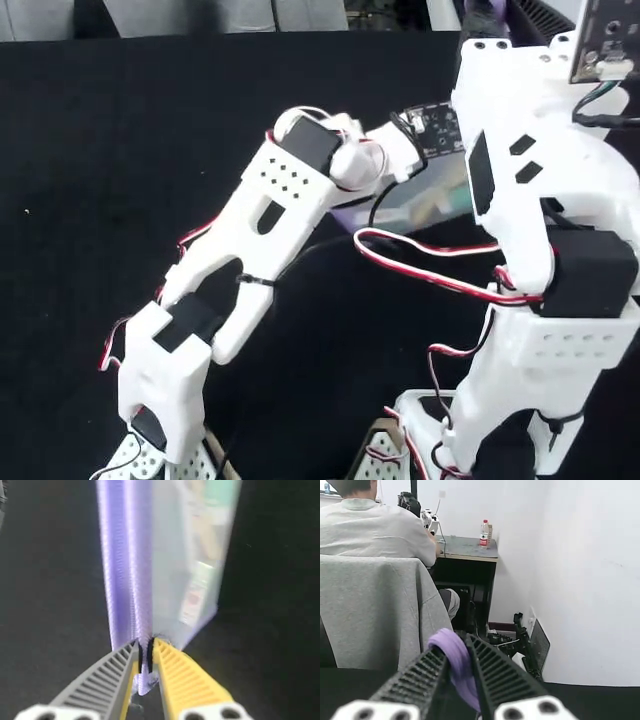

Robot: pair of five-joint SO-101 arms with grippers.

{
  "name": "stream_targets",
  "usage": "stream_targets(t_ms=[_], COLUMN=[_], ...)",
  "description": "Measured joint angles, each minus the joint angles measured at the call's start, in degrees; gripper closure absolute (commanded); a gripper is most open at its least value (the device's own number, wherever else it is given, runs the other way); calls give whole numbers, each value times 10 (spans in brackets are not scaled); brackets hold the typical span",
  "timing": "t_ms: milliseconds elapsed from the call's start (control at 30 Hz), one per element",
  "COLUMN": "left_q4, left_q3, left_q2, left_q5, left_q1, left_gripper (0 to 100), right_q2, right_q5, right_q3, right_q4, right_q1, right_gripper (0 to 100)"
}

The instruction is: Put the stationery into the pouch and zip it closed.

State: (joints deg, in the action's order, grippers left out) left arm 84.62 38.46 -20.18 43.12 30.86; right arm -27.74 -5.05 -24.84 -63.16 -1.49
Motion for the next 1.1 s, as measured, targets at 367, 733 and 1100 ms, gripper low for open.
stream_targets(t_ms=[367, 733, 1100], left_q4=[137, 157, 158], left_q3=[61, 61, 154], left_q2=[0, 0, 0], left_q5=[-1, -31, -31], left_q1=[0, 26, 22], left_gripper=[970, 820, 815], right_q2=[0, -4, -4], right_q5=[0, -11, -25], right_q3=[0, 0, 0], right_q4=[0, 0, 0], right_q1=[0, 0, 0], right_gripper=[988, 988, 988])
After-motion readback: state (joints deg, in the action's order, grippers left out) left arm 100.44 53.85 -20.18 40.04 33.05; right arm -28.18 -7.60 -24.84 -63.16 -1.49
